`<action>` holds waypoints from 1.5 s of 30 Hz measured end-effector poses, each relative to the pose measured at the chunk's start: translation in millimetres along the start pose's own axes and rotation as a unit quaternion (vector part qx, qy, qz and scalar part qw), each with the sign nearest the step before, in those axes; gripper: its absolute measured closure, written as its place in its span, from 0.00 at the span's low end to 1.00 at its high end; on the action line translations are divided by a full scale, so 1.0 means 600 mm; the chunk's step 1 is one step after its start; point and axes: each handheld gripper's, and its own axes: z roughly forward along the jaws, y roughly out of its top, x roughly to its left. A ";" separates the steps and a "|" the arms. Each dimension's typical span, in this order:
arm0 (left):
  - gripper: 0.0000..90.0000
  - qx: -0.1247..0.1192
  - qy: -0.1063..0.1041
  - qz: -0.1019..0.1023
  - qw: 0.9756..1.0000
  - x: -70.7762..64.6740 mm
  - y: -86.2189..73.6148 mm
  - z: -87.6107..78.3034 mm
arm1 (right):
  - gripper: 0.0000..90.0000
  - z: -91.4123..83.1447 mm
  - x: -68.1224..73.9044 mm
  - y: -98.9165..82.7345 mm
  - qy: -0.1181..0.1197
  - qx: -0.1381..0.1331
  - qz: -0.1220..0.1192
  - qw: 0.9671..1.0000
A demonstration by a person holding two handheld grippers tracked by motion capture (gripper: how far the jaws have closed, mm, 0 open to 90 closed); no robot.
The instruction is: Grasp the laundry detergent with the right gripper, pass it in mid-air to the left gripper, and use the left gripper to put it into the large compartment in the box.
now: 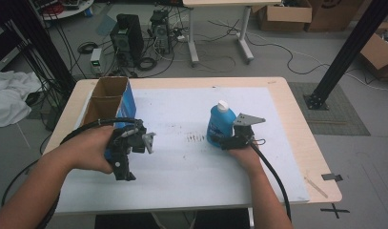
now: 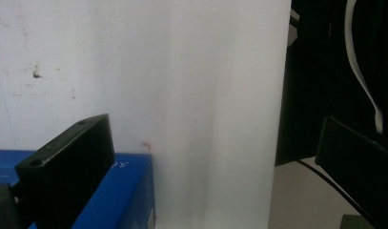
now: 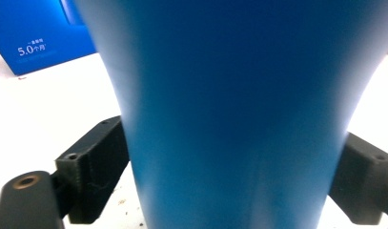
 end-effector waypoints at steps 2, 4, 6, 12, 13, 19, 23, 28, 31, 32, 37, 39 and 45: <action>0.00 -0.003 0.001 0.000 1.000 0.001 0.000 -0.001 | 0.16 -0.001 0.000 0.001 -0.001 -0.004 -0.004 1.000; 0.00 -0.001 0.001 0.000 1.000 0.001 0.001 -0.003 | 0.16 -0.001 0.000 0.001 -0.003 -0.005 -0.005 1.000; 0.00 -0.002 0.002 0.001 1.000 0.001 0.002 -0.004 | 0.18 -0.001 0.000 0.002 -0.005 -0.005 -0.005 1.000; 0.00 0.001 0.001 0.003 1.000 0.002 0.005 -0.003 | 0.24 -0.001 0.000 0.001 -0.007 -0.007 -0.002 1.000; 0.00 0.000 0.000 0.003 1.000 0.002 0.005 -0.002 | 0.25 -0.001 0.001 0.000 -0.007 -0.009 -0.002 1.000; 0.00 -0.002 -0.001 0.001 1.000 0.002 0.004 -0.001 | 0.29 0.000 0.001 0.000 -0.008 -0.012 -0.005 1.000; 0.00 -0.001 -0.002 0.002 1.000 0.003 0.003 -0.001 | 0.34 -0.001 0.001 0.001 -0.001 -0.012 -0.005 1.000; 0.00 0.003 -0.002 0.001 1.000 0.003 0.003 0.002 | 0.39 -0.003 0.001 0.002 0.001 -0.011 -0.009 1.000; 0.00 0.003 -0.002 0.000 1.000 0.003 0.004 0.003 | 0.40 -0.003 0.001 0.002 0.001 -0.012 -0.008 1.000; 0.00 0.004 -0.003 0.001 1.000 0.003 0.005 0.002 | 0.42 -0.002 0.001 0.002 0.004 -0.010 -0.010 1.000; 0.00 0.005 -0.004 -0.001 1.000 0.003 0.007 0.001 | 0.43 -0.001 0.002 0.000 0.005 -0.015 -0.011 1.000; 0.00 0.005 -0.003 0.000 1.000 0.004 0.008 0.001 | 0.44 -0.001 0.002 -0.001 0.005 -0.015 -0.011 1.000; 0.00 0.006 -0.004 0.002 1.000 0.006 0.011 0.003 | 0.47 -0.002 0.001 -0.003 0.002 -0.019 -0.011 1.000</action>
